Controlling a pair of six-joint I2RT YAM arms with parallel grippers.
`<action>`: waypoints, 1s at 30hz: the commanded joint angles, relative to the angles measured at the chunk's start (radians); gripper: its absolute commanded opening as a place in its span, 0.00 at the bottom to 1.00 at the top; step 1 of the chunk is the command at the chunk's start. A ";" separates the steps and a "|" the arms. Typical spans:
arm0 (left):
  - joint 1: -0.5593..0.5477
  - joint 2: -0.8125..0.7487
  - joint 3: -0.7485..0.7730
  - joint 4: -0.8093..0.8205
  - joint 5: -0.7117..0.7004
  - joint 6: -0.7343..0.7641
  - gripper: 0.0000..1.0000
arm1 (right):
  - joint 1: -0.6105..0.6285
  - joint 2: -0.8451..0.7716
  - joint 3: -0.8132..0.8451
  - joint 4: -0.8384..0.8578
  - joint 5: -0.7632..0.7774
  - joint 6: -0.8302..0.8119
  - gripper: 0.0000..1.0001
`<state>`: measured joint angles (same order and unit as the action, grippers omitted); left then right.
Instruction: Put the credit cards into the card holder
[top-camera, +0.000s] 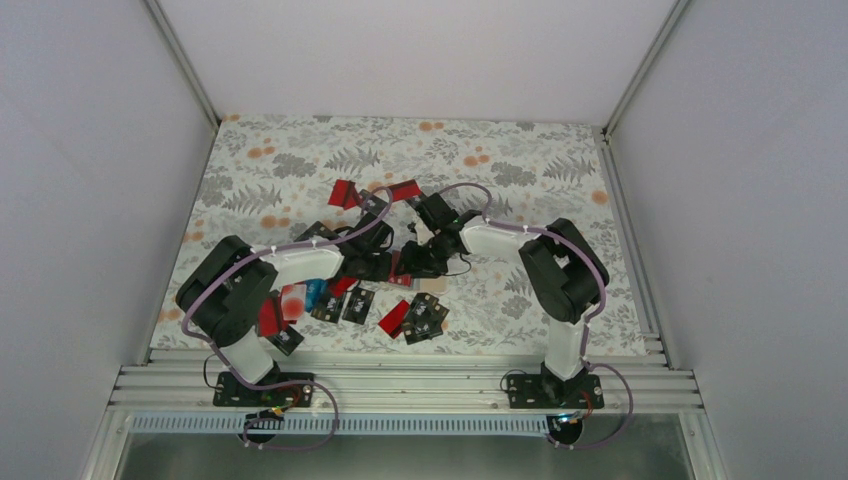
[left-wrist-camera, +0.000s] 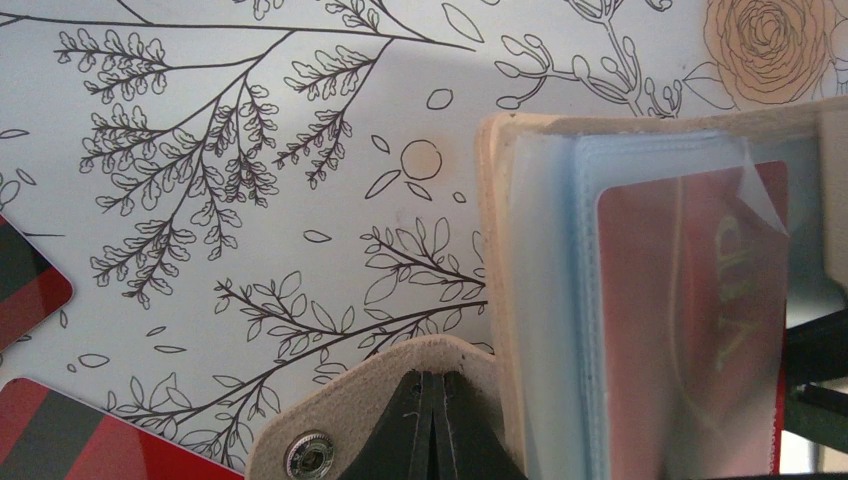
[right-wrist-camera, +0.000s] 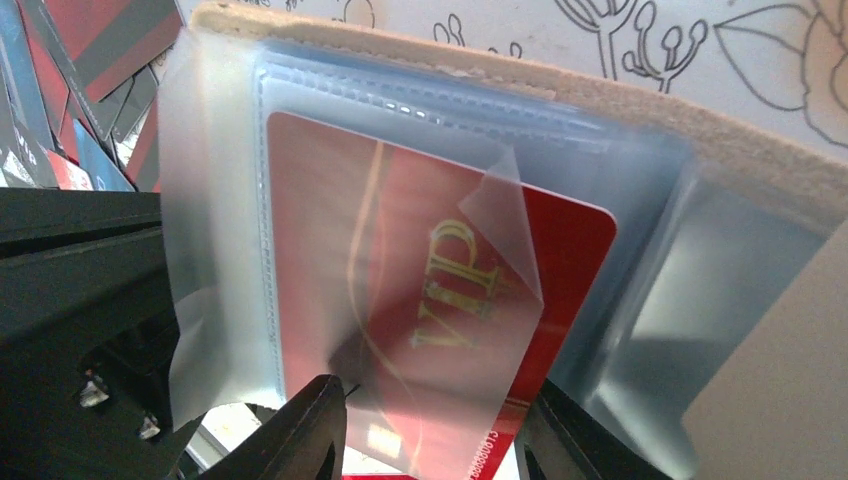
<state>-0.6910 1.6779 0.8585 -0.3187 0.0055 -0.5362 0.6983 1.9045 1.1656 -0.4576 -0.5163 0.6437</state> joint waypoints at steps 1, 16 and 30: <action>-0.010 0.048 -0.041 -0.013 0.056 -0.014 0.02 | 0.026 0.004 0.040 -0.009 -0.031 0.012 0.44; -0.008 -0.057 0.009 -0.216 -0.129 0.003 0.03 | 0.006 -0.027 0.055 -0.104 0.062 -0.101 0.62; -0.009 -0.201 0.138 -0.396 -0.196 -0.001 0.15 | -0.017 -0.107 0.083 -0.134 0.073 -0.148 0.65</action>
<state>-0.6983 1.5299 0.9272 -0.6373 -0.1574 -0.5350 0.6933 1.8606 1.2213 -0.5724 -0.4644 0.5213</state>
